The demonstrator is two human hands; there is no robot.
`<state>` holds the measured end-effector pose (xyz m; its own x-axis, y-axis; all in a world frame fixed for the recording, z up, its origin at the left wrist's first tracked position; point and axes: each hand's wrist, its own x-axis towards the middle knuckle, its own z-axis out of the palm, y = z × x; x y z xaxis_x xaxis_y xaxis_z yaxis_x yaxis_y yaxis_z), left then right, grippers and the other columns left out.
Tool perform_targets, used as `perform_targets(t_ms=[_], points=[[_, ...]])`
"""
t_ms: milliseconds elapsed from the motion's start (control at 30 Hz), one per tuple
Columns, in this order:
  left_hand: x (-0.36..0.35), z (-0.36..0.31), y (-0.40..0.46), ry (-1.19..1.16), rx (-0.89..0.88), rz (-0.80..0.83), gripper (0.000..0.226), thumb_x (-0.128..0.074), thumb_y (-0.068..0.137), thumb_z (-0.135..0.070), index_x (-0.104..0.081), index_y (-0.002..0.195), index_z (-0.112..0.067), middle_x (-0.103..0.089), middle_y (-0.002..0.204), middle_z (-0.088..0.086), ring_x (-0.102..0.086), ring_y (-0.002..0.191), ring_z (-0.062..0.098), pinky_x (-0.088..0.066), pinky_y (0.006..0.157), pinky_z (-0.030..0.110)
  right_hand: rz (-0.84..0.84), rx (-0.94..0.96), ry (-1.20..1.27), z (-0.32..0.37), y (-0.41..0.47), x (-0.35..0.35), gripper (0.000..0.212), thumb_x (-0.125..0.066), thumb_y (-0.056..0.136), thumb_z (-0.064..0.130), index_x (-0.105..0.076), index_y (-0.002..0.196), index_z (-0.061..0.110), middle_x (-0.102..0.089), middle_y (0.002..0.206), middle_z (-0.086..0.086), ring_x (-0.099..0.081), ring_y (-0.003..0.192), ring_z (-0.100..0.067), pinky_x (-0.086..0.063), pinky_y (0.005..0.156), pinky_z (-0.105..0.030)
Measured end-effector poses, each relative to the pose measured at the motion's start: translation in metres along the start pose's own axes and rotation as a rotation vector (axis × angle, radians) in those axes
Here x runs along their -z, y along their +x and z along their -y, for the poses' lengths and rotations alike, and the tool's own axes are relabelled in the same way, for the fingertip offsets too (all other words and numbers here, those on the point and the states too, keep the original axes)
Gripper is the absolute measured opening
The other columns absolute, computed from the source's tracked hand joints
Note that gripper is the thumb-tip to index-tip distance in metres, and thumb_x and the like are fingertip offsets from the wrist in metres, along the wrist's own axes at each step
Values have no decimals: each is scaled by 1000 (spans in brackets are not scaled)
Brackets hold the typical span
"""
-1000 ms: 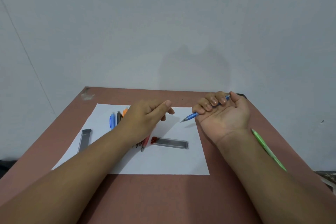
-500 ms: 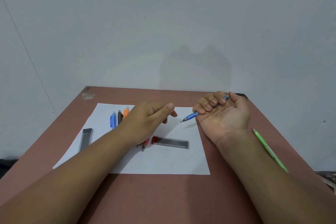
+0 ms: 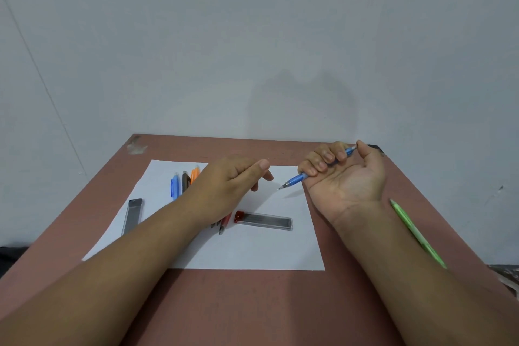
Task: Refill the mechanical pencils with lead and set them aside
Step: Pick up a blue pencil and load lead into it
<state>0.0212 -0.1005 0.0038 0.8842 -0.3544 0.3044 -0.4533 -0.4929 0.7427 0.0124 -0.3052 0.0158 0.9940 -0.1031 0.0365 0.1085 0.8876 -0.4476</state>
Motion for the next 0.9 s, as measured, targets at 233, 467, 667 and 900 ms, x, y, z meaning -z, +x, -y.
perform_targets(t_ms=[233,467,667,900], points=[[0,1,1,3,-7,-2,43,-39,100,-53,-77,94,-34,-65,78,-15,-58,80,-1,-46,73,24,-19,26,-4,1,-2,0,27,-44,78,34,-32,61,17,-32,64,-1,-27,52,-16,-24,54,-28],[0,3,1,12,-17,-7,43,-39,101,-53,-77,94,-33,-65,76,-14,-59,79,0,-45,72,24,-21,16,-6,0,-1,-1,32,-48,78,40,-34,62,15,-33,64,-1,-28,53,-16,-27,52,-28],[0,3,1,15,-10,-1,42,-40,102,-51,-77,94,-33,-66,76,-12,-59,78,1,-44,71,24,-22,26,-20,0,-1,0,29,-46,77,36,-35,60,15,-32,64,-1,-28,53,-17,-27,52,-27],[0,3,2,10,-6,6,43,-39,101,-54,-77,93,-34,-66,78,-16,-59,79,0,-44,71,23,-26,36,-22,1,-1,0,29,-47,76,38,-34,61,16,-32,64,-1,-28,53,-16,-26,52,-28]])
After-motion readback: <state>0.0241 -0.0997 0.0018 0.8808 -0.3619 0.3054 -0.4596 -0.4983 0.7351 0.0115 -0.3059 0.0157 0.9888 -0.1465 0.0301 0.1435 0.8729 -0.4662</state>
